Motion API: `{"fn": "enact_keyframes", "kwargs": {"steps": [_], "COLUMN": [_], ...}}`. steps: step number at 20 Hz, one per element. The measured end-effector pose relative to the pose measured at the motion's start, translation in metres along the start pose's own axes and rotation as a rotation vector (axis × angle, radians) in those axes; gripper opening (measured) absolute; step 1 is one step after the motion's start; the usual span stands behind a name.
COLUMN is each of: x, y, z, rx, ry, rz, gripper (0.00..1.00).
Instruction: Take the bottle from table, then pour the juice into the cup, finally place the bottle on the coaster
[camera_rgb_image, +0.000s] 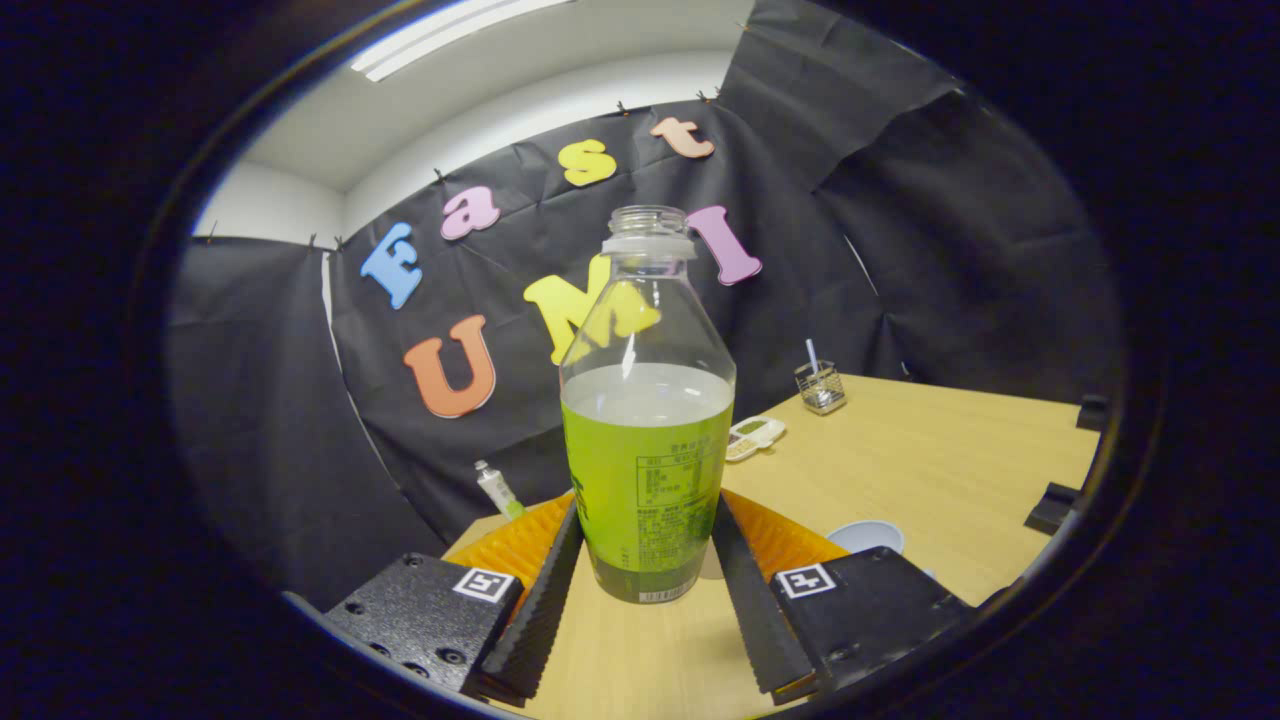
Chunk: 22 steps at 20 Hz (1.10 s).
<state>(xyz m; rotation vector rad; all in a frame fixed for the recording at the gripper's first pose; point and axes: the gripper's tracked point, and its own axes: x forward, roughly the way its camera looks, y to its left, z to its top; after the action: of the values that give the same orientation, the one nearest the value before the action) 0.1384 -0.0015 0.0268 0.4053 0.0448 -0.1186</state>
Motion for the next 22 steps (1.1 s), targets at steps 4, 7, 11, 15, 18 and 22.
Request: {"fn": "enact_keyframes", "kwargs": {"steps": [4, 7, 11, 15, 18, 22], "x": [0.02, 0.038, 0.056, 0.071, 0.086, 0.104], "y": [-0.006, -0.008, -0.006, -0.013, -0.014, -0.01], "z": [-0.004, -0.01, -0.013, -0.001, 0.0, 0.002], "rx": [-0.074, -0.127, -0.208, -0.24, -0.256, -0.293], "ry": [0.003, 0.019, 0.028, 0.022, 0.019, 0.022], "rz": [-0.033, -0.056, -0.073, -0.098, -0.11, -0.107], "gripper": [0.81, 0.8, 0.81, 0.81, 0.81, 0.81]}}
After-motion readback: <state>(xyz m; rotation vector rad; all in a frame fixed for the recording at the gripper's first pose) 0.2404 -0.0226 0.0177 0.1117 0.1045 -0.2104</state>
